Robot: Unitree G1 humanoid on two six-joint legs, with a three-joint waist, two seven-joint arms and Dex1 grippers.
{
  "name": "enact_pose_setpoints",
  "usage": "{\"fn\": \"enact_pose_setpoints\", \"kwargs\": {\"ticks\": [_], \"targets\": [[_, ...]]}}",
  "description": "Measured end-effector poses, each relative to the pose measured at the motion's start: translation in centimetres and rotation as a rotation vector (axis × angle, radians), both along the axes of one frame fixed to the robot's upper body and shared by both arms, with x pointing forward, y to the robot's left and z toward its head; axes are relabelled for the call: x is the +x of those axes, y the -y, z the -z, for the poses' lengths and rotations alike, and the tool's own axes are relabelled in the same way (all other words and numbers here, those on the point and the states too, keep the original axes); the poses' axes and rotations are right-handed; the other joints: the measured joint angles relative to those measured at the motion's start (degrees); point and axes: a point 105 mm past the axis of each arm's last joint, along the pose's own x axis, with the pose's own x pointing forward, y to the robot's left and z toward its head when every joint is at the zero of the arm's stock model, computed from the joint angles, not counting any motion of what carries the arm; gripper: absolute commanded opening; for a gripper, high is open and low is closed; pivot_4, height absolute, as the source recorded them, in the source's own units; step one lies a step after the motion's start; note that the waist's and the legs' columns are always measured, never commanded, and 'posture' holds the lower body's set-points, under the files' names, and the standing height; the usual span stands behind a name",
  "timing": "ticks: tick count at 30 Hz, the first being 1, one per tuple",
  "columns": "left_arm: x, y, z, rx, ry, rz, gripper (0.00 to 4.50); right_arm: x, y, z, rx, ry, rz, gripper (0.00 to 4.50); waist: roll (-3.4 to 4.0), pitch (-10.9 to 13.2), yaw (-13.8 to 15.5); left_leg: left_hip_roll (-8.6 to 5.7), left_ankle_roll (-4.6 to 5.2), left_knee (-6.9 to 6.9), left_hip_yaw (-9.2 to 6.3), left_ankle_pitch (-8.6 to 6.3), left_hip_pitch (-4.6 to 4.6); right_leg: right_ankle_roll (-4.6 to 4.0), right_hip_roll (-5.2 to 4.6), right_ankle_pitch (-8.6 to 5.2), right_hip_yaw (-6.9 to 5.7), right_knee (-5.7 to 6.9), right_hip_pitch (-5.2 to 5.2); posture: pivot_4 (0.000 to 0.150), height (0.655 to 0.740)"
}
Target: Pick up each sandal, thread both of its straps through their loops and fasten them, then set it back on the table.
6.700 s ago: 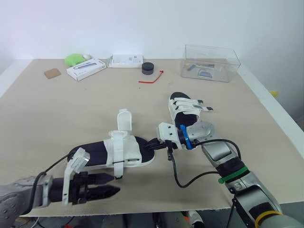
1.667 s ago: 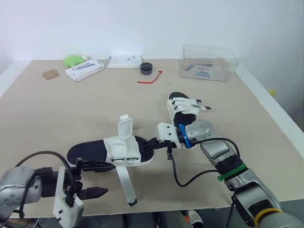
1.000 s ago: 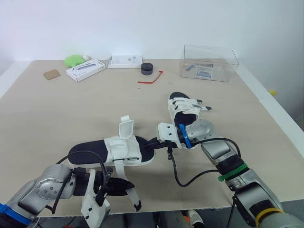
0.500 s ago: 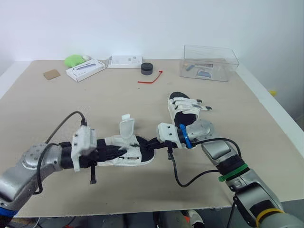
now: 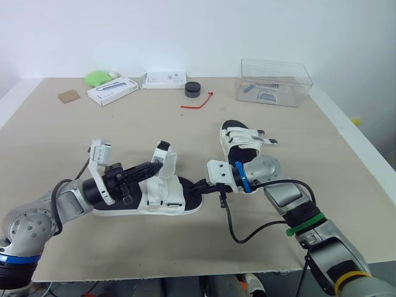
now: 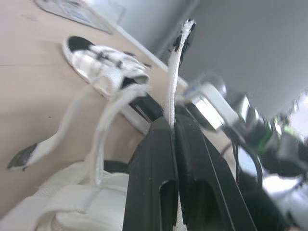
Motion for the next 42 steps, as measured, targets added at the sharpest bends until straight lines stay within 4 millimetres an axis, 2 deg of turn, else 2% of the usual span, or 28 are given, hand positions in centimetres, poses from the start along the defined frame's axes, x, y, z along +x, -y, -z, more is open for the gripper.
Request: {"fn": "enact_pose_setpoints", "kwargs": {"ticks": [12, 24, 32, 42], "targets": [[1.4, -1.1, 0.3, -0.117, -0.074, -0.146, 0.08, 0.1, 0.0, 0.0, 0.0, 0.002, 0.006, 0.0, -0.01, 0.0, 0.0, -0.03, -0.06, 0.02, -0.09, 0.03, -0.03, -0.01, -0.02, 0.02, -0.04, 0.0, 0.02, 0.15, 0.74], [2.1, -0.1, 0.6, -0.078, -0.112, -0.08, 0.08, 0.1, 0.1, 0.0, 0.001, 0.004, 0.011, 0.0, -0.02, 0.0, 0.0, -0.08, -0.09, 0.02, -0.2, 0.05, -0.03, -0.01, -0.03, 0.02, -0.11, 0.0, 0.06, 0.15, 0.74], [3.6, -1.0, 2.1, -0.082, -0.202, -0.116, 0.08, 0.2, 0.0, 0.0, 0.004, 0.007, 0.017, 0.0, -0.02, 0.0, 0.0, -0.07, -0.14, 0.03, -0.26, 0.08, -0.04, -0.01, -0.03, 0.03, -0.16, 0.0, 0.07, 0.15, 0.74], [3.8, -1.3, 3.1, -0.054, -0.22, -0.105, 0.08, 0.1, 0.0, 0.0, 0.004, 0.008, 0.022, 0.0, -0.02, 0.0, 0.0, -0.08, -0.17, 0.02, -0.32, 0.1, -0.06, -0.01, -0.04, 0.02, -0.22, 0.0, 0.08, 0.15, 0.74]]}}
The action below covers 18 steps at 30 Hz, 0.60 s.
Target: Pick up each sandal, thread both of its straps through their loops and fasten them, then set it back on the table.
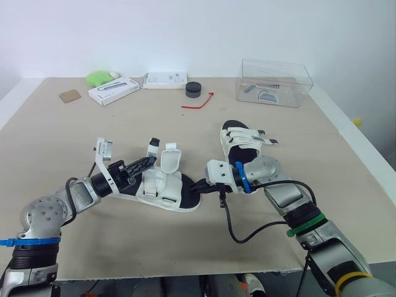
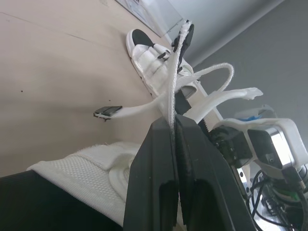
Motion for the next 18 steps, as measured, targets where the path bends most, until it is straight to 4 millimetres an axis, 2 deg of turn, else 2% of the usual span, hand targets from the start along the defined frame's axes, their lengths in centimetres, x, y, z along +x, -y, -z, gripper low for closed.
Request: {"fn": "enact_pose_setpoints", "kwargs": {"ticks": [3, 6, 13, 14, 18], "targets": [[-0.1, 0.2, 0.1, 0.01, 0.007, 0.028, 0.08, 0.0, 0.0, 0.0, -0.001, 0.002, 0.0, 0.0, 0.0, 0.0, 0.0, -0.01, 0.0, 0.0, 0.0, 0.0, -0.01, 0.0, -0.01, 0.0, 0.0, 0.0, 0.0, 0.15, 0.74], [0.1, 0.4, 0.2, 0.034, 0.022, 0.047, 0.92, 0.0, 0.0, 0.0, -0.002, 0.003, -0.001, 0.0, 0.0, 0.0, 0.0, -0.01, 0.0, 0.0, 0.0, 0.0, -0.01, 0.0, -0.01, 0.0, 0.0, -0.01, 0.0, 0.15, 0.74], [1.0, 0.0, 0.8, 0.037, 0.019, 0.05, 4.18, 0.0, 0.0, 0.0, -0.004, 0.007, -0.003, 0.0, 0.0, 0.0, 0.0, -0.01, 0.0, -0.01, -0.02, 0.0, -0.02, 0.0, -0.01, -0.01, -0.02, -0.02, 0.0, 0.15, 0.74], [1.0, 0.1, 0.9, 0.04, 0.019, 0.054, 4.45, 0.0, 0.0, 0.0, -0.004, 0.007, -0.003, 0.0, 0.0, 0.0, 0.0, -0.01, 0.0, -0.01, -0.02, 0.0, -0.02, 0.0, -0.01, -0.01, -0.02, -0.02, 0.0, 0.15, 0.74], [1.2, 0.1, 1.3, 0.065, 0.027, 0.068, 4.45, -0.1, 0.0, 0.0, -0.005, 0.009, -0.003, 0.0, 0.0, 0.0, 0.0, -0.01, 0.0, -0.01, -0.02, 0.0, -0.02, 0.0, -0.02, -0.01, -0.03, -0.02, 0.0, 0.15, 0.74]]}}
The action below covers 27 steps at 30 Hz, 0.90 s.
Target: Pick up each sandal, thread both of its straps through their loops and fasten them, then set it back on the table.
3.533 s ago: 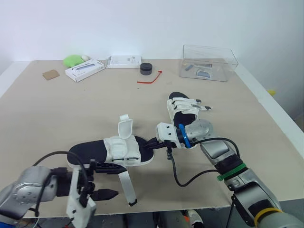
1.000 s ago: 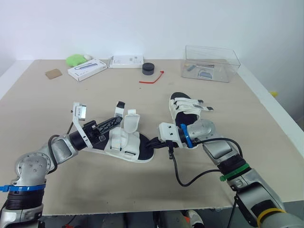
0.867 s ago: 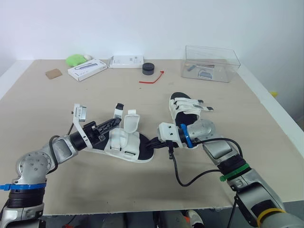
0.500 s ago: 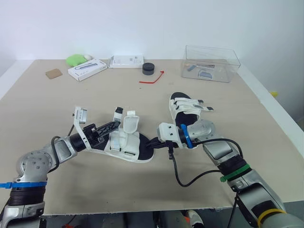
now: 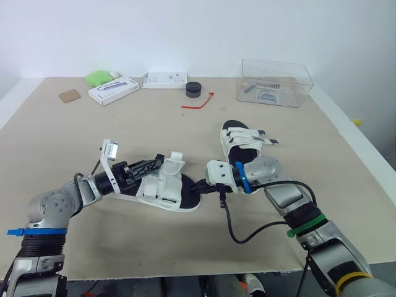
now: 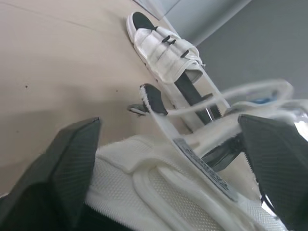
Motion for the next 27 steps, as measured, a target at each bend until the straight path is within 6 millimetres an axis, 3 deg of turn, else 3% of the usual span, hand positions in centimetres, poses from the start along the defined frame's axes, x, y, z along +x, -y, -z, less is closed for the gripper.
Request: {"fn": "enact_pose_setpoints", "kwargs": {"ticks": [6, 12, 14, 16, 17, 18, 19, 21, 22, 23, 24, 27], "targets": [[0.8, -1.0, 0.1, 0.054, 0.036, -0.042, 4.45, -0.2, 0.0, 0.0, 0.004, 0.009, 0.004, 0.0, 0.0, 0.0, 0.0, 0.02, 0.0, -0.01, -0.02, 0.0, -0.02, 0.0, 0.01, -0.01, -0.02, 0.0, -0.01, 0.15, 0.74], [1.3, -2.2, -2.2, 0.092, 0.15, -0.067, 4.45, -0.2, 0.1, 0.0, 0.003, 0.012, 0.006, 0.0, -0.01, 0.0, 0.0, 0.0, 0.01, -0.01, -0.06, -0.01, -0.07, 0.0, -0.04, -0.02, -0.09, -0.03, -0.02, 0.15, 0.74], [1.3, -1.9, -3.1, 0.093, 0.191, -0.052, 3.54, -0.2, 0.1, 0.0, 0.003, 0.013, 0.006, 0.0, -0.02, 0.0, 0.0, -0.02, 0.01, -0.01, -0.06, -0.01, -0.08, 0.01, -0.07, -0.01, -0.08, -0.03, -0.02, 0.15, 0.74], [1.2, -1.7, -3.5, 0.093, 0.211, -0.042, 3.29, -0.2, 0.1, 0.0, 0.003, 0.013, 0.006, 0.0, -0.02, 0.0, 0.0, -0.03, 0.01, -0.01, -0.05, -0.01, -0.08, 0.02, -0.08, -0.01, -0.08, -0.03, -0.02, 0.15, 0.74], [0.9, -0.7, -5.0, 0.099, 0.278, 0.01, 2.74, -0.2, 0.1, 0.0, 0.002, 0.012, 0.006, 0.0, -0.02, 0.0, 0.0, -0.03, 0.01, -0.01, -0.07, -0.01, -0.09, 0.02, -0.07, -0.02, -0.09, -0.04, -0.02, 0.15, 0.74], [0.8, -0.3, -5.2, 0.107, 0.291, 0.031, 2.41, -0.2, 0.1, 0.0, 0.002, 0.011, 0.006, 0.0, -0.02, 0.0, 0.0, -0.03, 0.01, -0.01, -0.07, -0.01, -0.09, 0.02, -0.06, -0.02, -0.09, -0.04, -0.02, 0.15, 0.74], [0.5, 0.3, -5.1, 0.129, 0.303, 0.074, 1.89, -0.1, 0.2, 0.1, 0.0, 0.008, 0.009, 0.0, -0.02, 0.0, 0.0, -0.03, 0.01, -0.01, -0.07, -0.01, -0.09, 0.02, -0.05, -0.02, -0.09, -0.04, -0.02, 0.15, 0.74], [0.4, 0.6, -4.6, 0.158, 0.296, 0.099, 1.42, -0.1, 0.2, 0.1, 0.001, 0.007, 0.009, 0.0, -0.02, 0.0, 0.0, -0.02, 0.01, -0.01, -0.07, 0.0, -0.09, 0.02, -0.04, -0.02, -0.09, -0.04, -0.02, 0.15, 0.74], [0.3, 0.7, -4.1, 0.18, 0.295, 0.118, 0.85, -0.1, 0.2, 0.1, 0.001, 0.008, 0.009, 0.0, -0.02, 0.0, 0.0, -0.03, 0.01, -0.01, -0.08, 0.0, -0.08, 0.02, -0.04, -0.02, -0.11, -0.04, -0.02, 0.15, 0.74], [0.4, 0.7, -3.5, 0.202, 0.283, 0.132, 0.69, 0.0, 0.0, 0.0, 0.001, 0.01, 0.005, 0.0, -0.02, 0.0, 0.0, -0.03, 0.01, -0.01, -0.06, 0.0, -0.08, 0.02, -0.02, -0.02, -0.1, -0.04, -0.02, 0.15, 0.74], [0.6, 0.7, -2.8, 0.215, 0.265, 0.148, 0.18, 0.0, 0.1, 0.0, 0.0, 0.009, 0.006, 0.0, -0.02, 0.0, 0.0, -0.02, 0.01, 0.0, -0.08, 0.0, -0.08, 0.02, -0.02, -0.02, -0.12, -0.04, -0.01, 0.15, 0.74], [1.3, 0.7, -1.9, 0.236, 0.226, 0.176, 0.07, 0.0, 0.0, 0.0, 0.001, 0.009, 0.006, 0.0, -0.04, 0.0, 0.0, -0.02, 0.03, 0.0, -0.09, 0.02, -0.09, 0.09, 0.02, -0.06, -0.15, -0.04, -0.02, 0.15, 0.74]]}}
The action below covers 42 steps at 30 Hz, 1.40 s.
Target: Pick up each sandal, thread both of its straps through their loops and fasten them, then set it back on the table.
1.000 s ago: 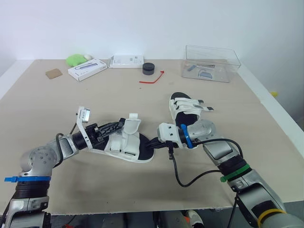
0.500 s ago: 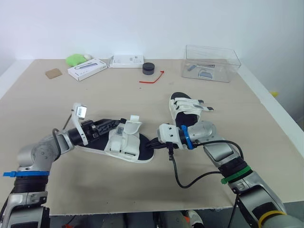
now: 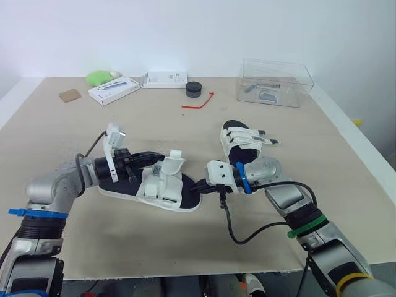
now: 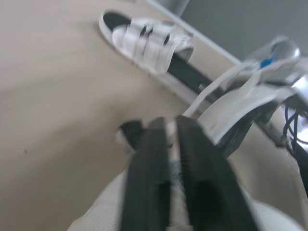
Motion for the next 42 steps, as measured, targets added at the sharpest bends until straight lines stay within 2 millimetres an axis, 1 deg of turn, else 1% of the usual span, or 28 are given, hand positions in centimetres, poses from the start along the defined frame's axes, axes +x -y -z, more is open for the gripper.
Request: {"fn": "enact_pose_setpoints", "kwargs": {"ticks": [4, 9, 14, 24, 27, 31, 38, 40, 42], "targets": [[0.6, 0.3, 0.0, 0.018, -0.013, 0.048, 0.07, 0.0, 0.0, 0.0, 0.001, 0.0, 0.001, 0.0, 0.0, 0.0, 0.0, 0.0, 0.0, 0.0, -0.01, 0.0, -0.01, -0.02, 0.01, 0.01, -0.01, 0.0, 0.0, 0.15, 0.74], [0.9, 0.5, 0.7, 0.048, -0.064, 0.117, 0.07, -0.1, -0.1, -0.1, 0.002, 0.003, 0.0, 0.0, 0.0, 0.0, 0.0, -0.02, 0.0, 0.0, -0.02, 0.0, -0.06, -0.03, 0.01, 0.01, -0.02, 0.0, -0.02, 0.15, 0.74], [0.4, 0.5, 1.2, 0.104, -0.109, 0.197, 0.07, -0.1, -0.1, -0.1, 0.005, 0.003, 0.005, 0.0, 0.0, 0.0, 0.0, -0.02, 0.01, 0.0, -0.02, 0.0, -0.07, -0.01, 0.02, -0.01, -0.02, 0.0, -0.04, 0.15, 0.74], [-0.2, -0.3, 1.8, 0.153, -0.145, 0.222, 0.07, -0.2, -0.1, -0.1, 0.009, 0.0, 0.013, 0.0, 0.0, 0.0, 0.0, 0.01, 0.01, 0.0, -0.04, -0.01, -0.1, 0.14, 0.02, -0.11, -0.01, 0.0, -0.06, 0.15, 0.74], [-0.3, -0.7, 1.6, 0.146, -0.155, 0.205, 0.07, -0.1, -0.1, -0.1, 0.009, 0.0, 0.013, 0.0, 0.0, 0.0, 0.0, 0.02, 0.02, 0.0, -0.05, -0.01, -0.12, 0.15, 0.01, -0.11, -0.02, 0.0, -0.07, 0.15, 0.74], [-0.7, -0.6, 0.8, 0.126, -0.148, 0.198, 0.07, 0.0, 0.0, 0.1, 0.008, -0.003, 0.016, 0.0, 0.0, 0.0, 0.0, 0.02, 0.02, 0.01, -0.04, -0.01, -0.12, 0.15, 0.0, -0.11, -0.01, 0.01, -0.07, 0.15, 0.74], [-1.9, 0.0, 0.1, 0.116, -0.14, 0.211, 0.07, 1.3, -0.1, -0.3, 0.02, 0.028, 0.046, 0.0, 0.0, 0.0, -0.1, 0.07, 0.04, 0.03, -0.04, 0.02, -0.11, 0.16, 0.04, -0.1, -0.01, 0.02, -0.08, 0.15, 0.74], [-1.9, -0.1, -0.1, 0.117, -0.136, 0.205, 0.07, 1.5, -0.1, -0.4, 0.022, 0.035, 0.051, 0.0, 0.0, 0.0, -0.1, 0.07, 0.04, 0.02, -0.05, 0.02, -0.12, 0.14, 0.05, -0.1, -0.02, 0.02, -0.09, 0.15, 0.74], [-1.6, -0.5, -0.3, 0.111, -0.143, 0.168, 0.07, 1.5, -0.1, -0.4, 0.021, 0.041, 0.048, 0.0, 0.0, 0.0, -0.1, 0.07, 0.04, 0.02, -0.04, 0.01, -0.13, 0.1, 0.04, -0.08, -0.01, 0.02, -0.1, 0.15, 0.74]]}}
